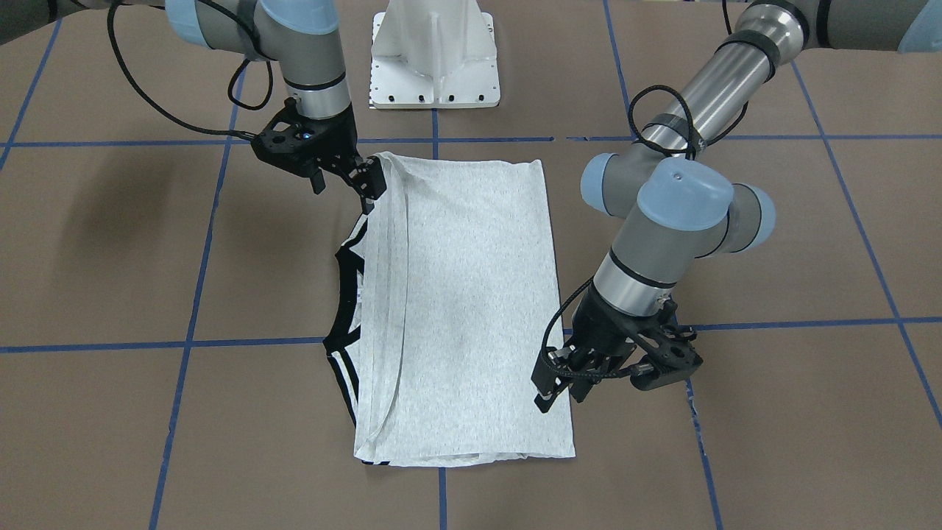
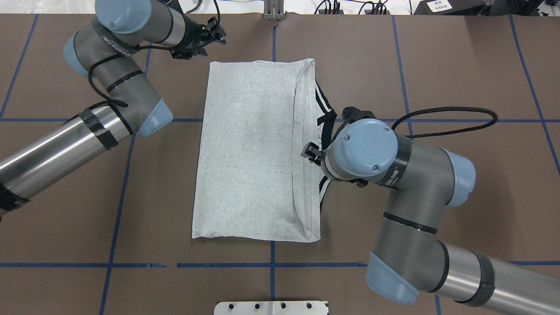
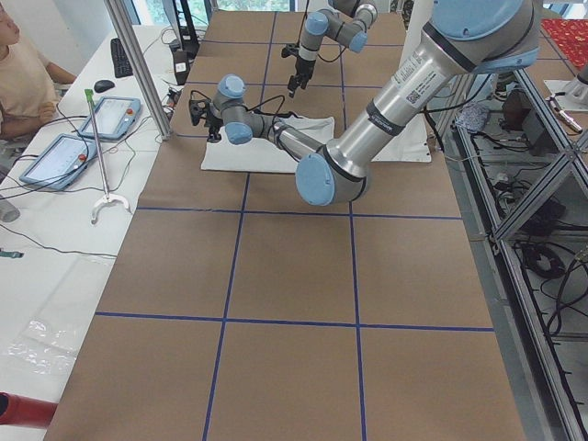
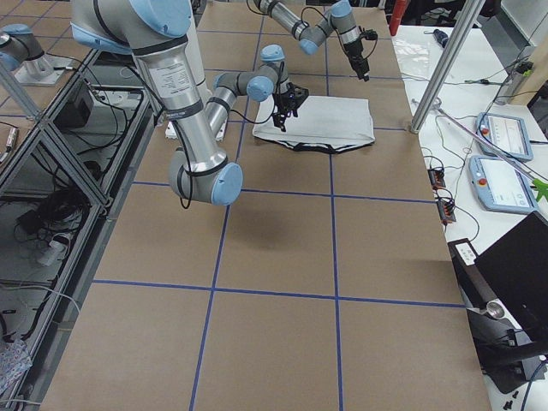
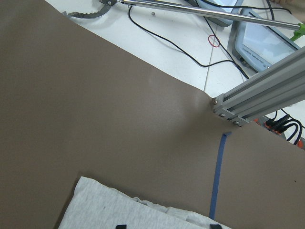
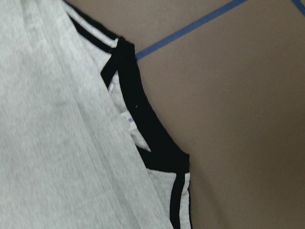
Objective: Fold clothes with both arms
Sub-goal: 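Raise the left gripper away while the right gripper moves along the collar edge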
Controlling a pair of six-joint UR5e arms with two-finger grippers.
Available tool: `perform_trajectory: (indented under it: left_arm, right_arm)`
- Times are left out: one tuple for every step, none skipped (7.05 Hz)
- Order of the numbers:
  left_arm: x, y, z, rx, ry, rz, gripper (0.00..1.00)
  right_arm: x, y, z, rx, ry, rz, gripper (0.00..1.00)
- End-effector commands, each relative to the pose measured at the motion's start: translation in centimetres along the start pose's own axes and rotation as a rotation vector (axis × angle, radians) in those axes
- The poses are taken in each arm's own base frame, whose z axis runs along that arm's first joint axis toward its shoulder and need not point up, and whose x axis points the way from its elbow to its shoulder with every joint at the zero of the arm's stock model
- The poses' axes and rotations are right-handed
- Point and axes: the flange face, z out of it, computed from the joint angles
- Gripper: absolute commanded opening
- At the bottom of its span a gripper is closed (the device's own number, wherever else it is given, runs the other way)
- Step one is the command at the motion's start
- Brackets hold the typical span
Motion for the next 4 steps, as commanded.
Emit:
perform_trajectory:
  left_arm:
    - [-2.0,0.5,-2.9,-0.056,0.028,0.002,0.66]
    - [-2.5,0.5,-2.8,-0.056,0.024,0.002,0.66]
    - [-2.7,0.4,-2.7,-0.054,0.025,0.007,0.66]
    - [-3.4,0.4,-2.6,-0.054,0.021,0.006,0.66]
  right_arm:
    - [-1.3,4.2,2.2,-0.128,0.038,-0.239,1.00]
    - [-3.7,5.6,3.3,-0.223,0.054,-0.310,1.00]
    - [-4.9,5.9,4.5,-0.239,0.067,-0.388,1.00]
    - [-4.7,6.1,5.3,-0.277,0.076,-0.482,1.00]
